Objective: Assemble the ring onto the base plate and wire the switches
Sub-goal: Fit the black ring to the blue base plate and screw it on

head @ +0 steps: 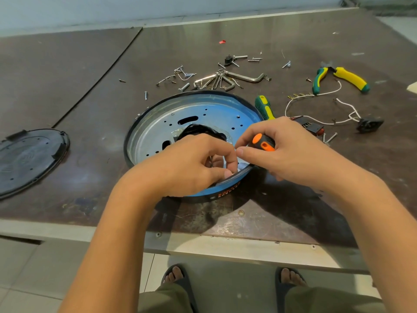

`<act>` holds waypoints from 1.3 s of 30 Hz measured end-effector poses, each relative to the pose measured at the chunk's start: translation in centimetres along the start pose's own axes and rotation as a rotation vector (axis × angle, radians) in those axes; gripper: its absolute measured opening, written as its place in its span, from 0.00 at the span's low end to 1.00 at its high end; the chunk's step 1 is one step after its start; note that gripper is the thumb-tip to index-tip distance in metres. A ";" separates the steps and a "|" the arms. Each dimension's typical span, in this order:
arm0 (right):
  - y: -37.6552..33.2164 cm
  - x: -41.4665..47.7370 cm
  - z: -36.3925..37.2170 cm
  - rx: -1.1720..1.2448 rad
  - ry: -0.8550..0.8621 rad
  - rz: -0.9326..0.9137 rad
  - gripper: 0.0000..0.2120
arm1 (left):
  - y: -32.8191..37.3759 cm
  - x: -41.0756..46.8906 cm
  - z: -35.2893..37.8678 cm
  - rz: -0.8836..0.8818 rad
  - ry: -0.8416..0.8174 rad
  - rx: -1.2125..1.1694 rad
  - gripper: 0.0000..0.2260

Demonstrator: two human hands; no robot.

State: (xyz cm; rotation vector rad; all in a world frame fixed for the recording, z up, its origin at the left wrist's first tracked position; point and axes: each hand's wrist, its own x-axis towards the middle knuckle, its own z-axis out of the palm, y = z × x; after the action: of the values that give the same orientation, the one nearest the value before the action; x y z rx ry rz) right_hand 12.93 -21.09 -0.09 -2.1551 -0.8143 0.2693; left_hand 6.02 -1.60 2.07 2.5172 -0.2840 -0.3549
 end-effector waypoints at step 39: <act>0.7 -0.9 0.1 -0.005 0.076 -0.127 0.06 | 0.7 0.8 0.8 -0.091 0.090 0.107 0.10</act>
State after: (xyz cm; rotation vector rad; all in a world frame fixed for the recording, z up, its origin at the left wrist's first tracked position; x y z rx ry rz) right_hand 12.54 -21.92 -0.71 -2.0947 -0.9040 0.1197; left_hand 6.45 -2.77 1.65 2.6488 -0.1578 -0.2676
